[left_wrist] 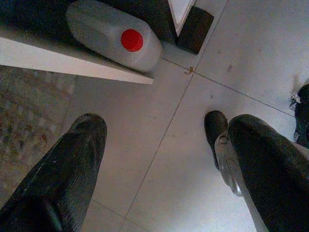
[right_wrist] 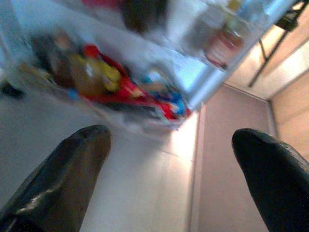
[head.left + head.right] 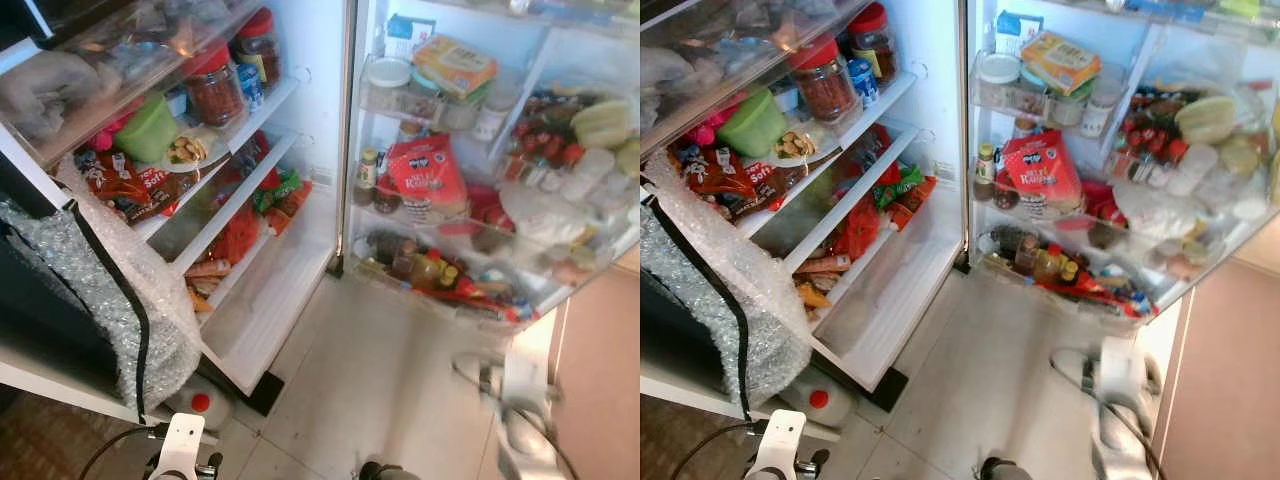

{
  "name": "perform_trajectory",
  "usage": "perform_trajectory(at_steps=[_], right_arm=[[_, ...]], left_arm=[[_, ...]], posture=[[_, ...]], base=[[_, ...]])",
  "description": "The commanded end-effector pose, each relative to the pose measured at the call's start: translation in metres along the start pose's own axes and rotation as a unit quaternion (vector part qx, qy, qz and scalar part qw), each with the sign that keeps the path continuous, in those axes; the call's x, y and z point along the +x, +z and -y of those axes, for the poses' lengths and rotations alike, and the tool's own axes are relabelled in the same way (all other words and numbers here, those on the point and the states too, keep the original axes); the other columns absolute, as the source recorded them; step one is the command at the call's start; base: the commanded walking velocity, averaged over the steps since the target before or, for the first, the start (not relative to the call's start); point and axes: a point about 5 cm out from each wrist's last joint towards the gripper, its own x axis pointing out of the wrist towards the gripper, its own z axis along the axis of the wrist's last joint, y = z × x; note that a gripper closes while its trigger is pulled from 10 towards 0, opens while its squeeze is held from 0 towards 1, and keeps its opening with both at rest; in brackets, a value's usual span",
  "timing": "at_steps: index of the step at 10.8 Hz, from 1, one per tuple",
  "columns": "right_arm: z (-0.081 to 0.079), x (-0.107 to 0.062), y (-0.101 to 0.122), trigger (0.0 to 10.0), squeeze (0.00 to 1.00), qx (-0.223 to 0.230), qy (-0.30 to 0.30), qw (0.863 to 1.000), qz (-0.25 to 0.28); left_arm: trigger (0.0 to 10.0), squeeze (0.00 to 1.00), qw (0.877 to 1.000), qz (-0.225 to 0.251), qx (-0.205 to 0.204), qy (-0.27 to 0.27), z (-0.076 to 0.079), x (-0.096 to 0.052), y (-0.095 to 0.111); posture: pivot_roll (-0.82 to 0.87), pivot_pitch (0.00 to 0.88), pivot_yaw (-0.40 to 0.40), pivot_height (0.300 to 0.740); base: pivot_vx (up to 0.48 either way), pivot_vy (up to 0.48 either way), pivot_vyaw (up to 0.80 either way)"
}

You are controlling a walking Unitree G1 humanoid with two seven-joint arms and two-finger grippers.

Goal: Restocking fridge

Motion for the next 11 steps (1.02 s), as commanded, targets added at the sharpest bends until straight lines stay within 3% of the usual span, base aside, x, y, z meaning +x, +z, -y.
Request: perform_trajectory(at_steps=[1,2,3,4,6,8,11], right_arm=[[-0.002,-0.009,-0.009,10.0,0.0,0.023,-0.013,1.0,-0.001],[0.003,-0.008,0.0,10.0,0.0,0.031,-0.054,0.998,0.027],[0.02,-0.008,0.004,10.0,0.0,0.04,-0.135,0.989,0.04],[0.028,-0.009,0.004,10.0,0.0,0.045,-0.167,0.984,0.038],[0.063,-0.01,0.006,10.0,0.0,0.06,-0.253,0.965,0.048],[0.109,-0.011,0.014,10.0,0.0,0.066,-0.343,0.935,0.056],[0.132,-0.011,0.024,10.0,0.0,0.063,-0.373,0.923,0.07]], left_arm=[[10.0,0.0,1.0,-0.025,0.006,0.002,-0.004,-0.003,-0.013],[10.0,0.0,1.0,-0.025,0.007,0.003,-0.005,-0.003,-0.013],[10.0,0.0,1.0,-0.025,0.008,0.004,-0.006,-0.003,-0.014],[10.0,0.0,1.0,-0.026,0.008,0.004,-0.006,-0.003,-0.013],[10.0,0.0,1.0,-0.026,0.011,0.003,-0.007,-0.003,-0.013],[10.0,0.0,1.0,-0.027,0.011,0.003,-0.005,-0.003,-0.014],[10.0,0.0,1.0,-0.027,0.01,0.002,-0.004,-0.003,-0.013]], posture=[[0.05,0.175,0.069,0.74],[0.05,0.173,0.073,0.74],[0.05,0.173,0.076,0.74],[0.05,0.174,0.078,0.74],[0.04,0.173,0.078,0.74],[0.03,0.172,0.076,0.74],[0.03,0.169,0.075,0.74]], base=[[0.0,0.0,0.0],[0.0,0.0,0.0],[0.0,0.0,0.0],[0.0,0.0,0.0],[0.0,0.0,0.0],[0.0,0.0,0.0],[0.0,0.0,0.0]])
